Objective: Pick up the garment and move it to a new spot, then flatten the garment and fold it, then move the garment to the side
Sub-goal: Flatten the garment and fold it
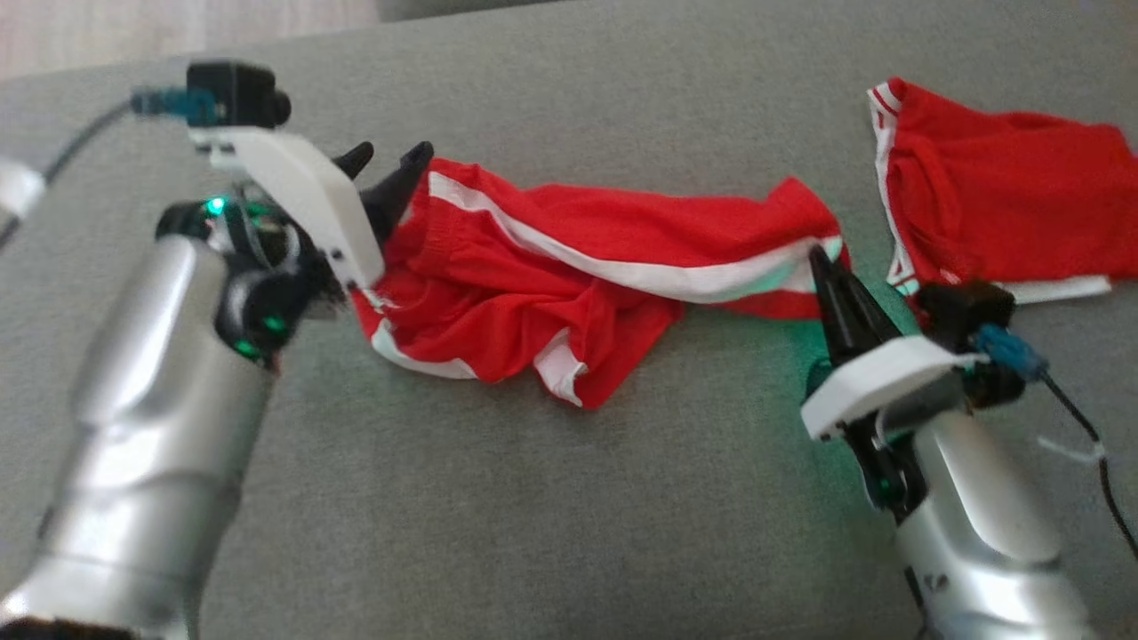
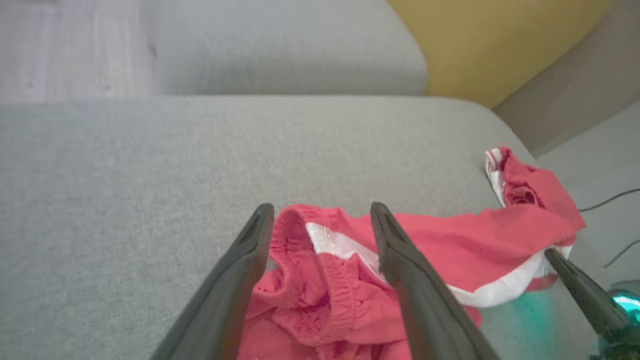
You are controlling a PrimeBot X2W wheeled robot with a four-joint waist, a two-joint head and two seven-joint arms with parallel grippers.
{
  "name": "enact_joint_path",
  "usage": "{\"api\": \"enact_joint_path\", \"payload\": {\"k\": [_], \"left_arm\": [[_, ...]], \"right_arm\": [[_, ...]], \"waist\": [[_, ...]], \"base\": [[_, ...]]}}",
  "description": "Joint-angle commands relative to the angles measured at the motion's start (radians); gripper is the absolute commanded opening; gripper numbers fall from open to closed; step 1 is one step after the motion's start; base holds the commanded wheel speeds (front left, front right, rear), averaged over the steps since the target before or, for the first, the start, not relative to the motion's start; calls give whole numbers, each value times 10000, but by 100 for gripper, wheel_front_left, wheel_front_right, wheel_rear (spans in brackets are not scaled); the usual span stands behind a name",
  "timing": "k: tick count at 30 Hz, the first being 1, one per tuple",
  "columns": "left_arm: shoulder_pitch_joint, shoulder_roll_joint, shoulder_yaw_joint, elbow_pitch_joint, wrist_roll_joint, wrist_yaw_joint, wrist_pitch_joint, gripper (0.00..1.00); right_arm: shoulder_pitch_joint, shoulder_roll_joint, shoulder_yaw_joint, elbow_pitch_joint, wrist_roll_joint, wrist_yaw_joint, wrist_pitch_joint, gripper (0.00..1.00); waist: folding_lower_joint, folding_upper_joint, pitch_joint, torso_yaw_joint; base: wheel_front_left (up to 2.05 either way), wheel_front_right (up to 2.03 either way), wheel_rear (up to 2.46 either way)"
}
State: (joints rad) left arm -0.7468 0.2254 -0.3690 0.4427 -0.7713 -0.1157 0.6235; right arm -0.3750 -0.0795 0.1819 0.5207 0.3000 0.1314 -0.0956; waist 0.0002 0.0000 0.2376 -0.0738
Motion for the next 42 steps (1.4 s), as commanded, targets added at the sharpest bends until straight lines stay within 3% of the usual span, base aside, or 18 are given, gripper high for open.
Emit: {"api": "enact_joint_path", "payload": {"k": [1, 5, 11, 27, 28, 30, 42], "left_arm": [[-805, 475, 286, 46, -356, -46, 894, 100], [-1326, 605, 186, 586, -611, 99, 2053, 100], [-1607, 570, 127, 1036, -809, 220, 2689, 100], [-1881, 472, 125, 1506, -1091, 200, 2863, 100], [-1884, 456, 111, 1513, -1107, 185, 2858, 73], [-1889, 438, 72, 1535, -1121, 159, 2855, 0], [-1912, 374, -67, 1531, -1309, -19, 2593, 0]], "right_arm": [[-505, -66, 427, -156, 111, -7, -36, 0], [-929, -81, 839, 124, 194, -7, -130, 0], [-1285, -95, 1196, 453, 325, -7, -317, 0], [-1754, -175, 1720, 1256, 648, -7, -783, 0], [-1776, -184, 1740, 1282, 659, -7, -797, 0], [-1816, -198, 1781, 1329, 680, -7, -824, 0], [-1849, -391, 1889, 1617, 766, -7, -936, 0]], "waist": [[-2, 0, 246, -254], [-2, 0, 410, -416], [-2, 0, 557, -573], [-2, 0, 617, -863], [-2, 0, 623, -867], [-2, 0, 633, -871], [-2, 0, 343, -640]], "base": [[0, 0, 0], [0, 0, 0], [0, 0, 0], [0, 0, 0], [0, 0, 0], [0, 0, 0], [0, 0, 0]]}}
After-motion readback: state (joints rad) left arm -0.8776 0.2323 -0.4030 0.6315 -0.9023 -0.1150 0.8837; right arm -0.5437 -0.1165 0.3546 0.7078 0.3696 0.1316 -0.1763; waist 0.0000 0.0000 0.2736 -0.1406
